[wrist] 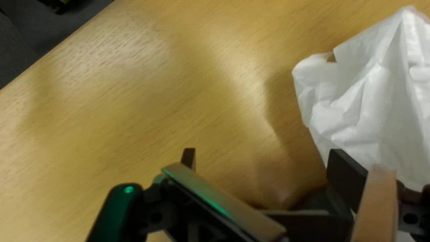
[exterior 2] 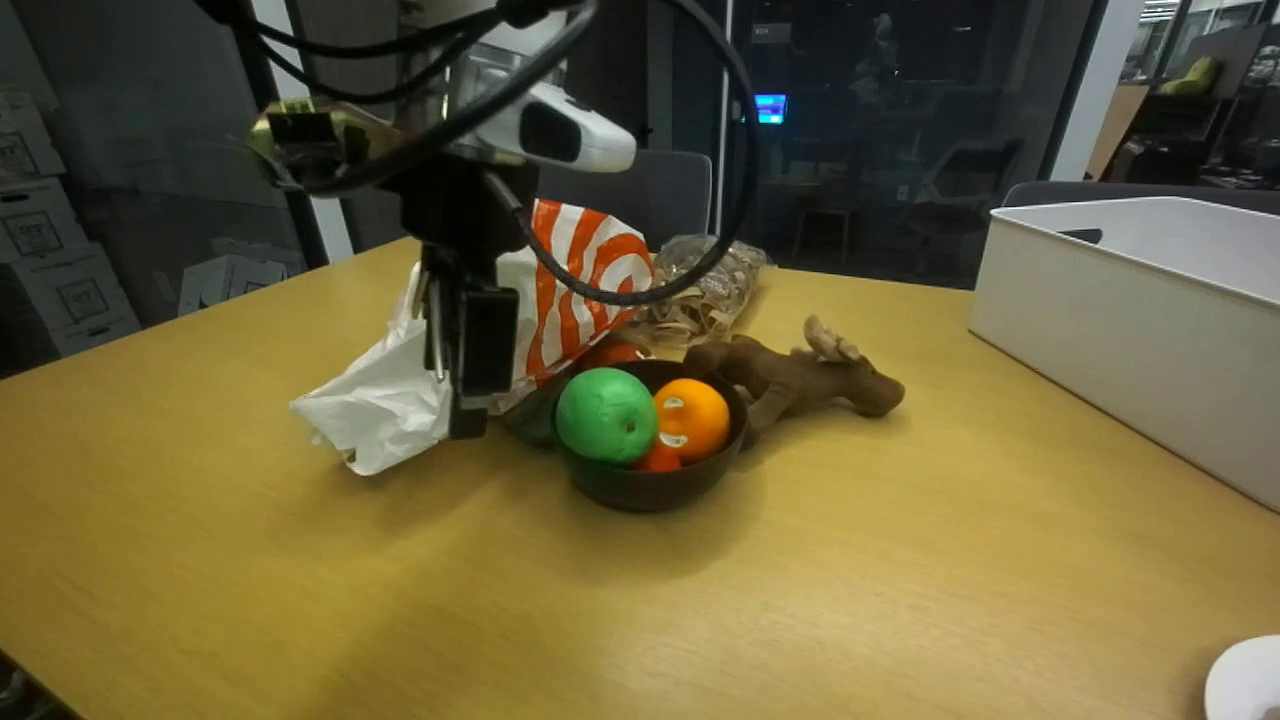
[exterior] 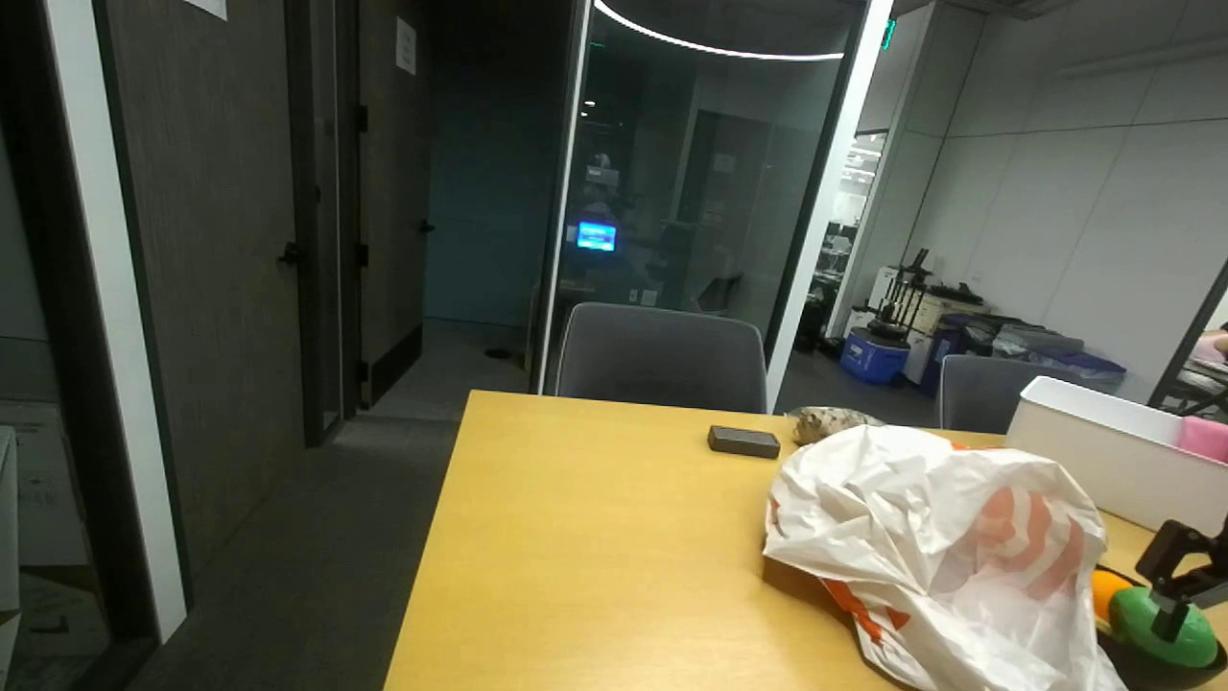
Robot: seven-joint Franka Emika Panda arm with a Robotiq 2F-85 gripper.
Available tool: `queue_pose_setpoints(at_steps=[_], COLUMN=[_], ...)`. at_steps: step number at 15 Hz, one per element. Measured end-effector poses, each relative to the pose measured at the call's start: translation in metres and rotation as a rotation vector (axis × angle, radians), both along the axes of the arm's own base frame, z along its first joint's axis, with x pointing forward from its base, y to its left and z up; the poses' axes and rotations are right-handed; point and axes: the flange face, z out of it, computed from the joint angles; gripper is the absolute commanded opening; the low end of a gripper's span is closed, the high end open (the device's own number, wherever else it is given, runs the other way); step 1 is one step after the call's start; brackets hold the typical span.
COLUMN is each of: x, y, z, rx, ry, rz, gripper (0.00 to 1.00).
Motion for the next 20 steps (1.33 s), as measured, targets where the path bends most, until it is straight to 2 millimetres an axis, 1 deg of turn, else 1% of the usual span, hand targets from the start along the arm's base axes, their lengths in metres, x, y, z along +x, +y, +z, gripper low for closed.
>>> queue_pose_setpoints(at_steps=[2,4,6,11,14,15,16,18,20], x=[0.007,0.016,0.023,0.032,0.041,0.043,0.046,0.049,0.051], y=[-0.012,-0.015,-0.017,-0.019,-0.012,-0.009,-0.007,-0.004,-0.003], z=[0.005,0.010,0.010,-0.009,-0.024,-0.030,-0.035,-0.045,-0.050], rx=[-0.030,-0.070,-0.121,-0.279,-0.338,-0.351,-0.360,-0.368,-0.373], ry=[-0.084,-0.165,-0.215,-0.205,-0.207,-0.208,-0.209,-0.204,-0.202], rz=[-0.025,-0.025,-0.020,-0.010,-0.006,-0.009,-0.016,-0.033,-0.053], gripper=[1.00,1.00,1.00,1.00,1.00,0.91,0.73,0.59,0.58])
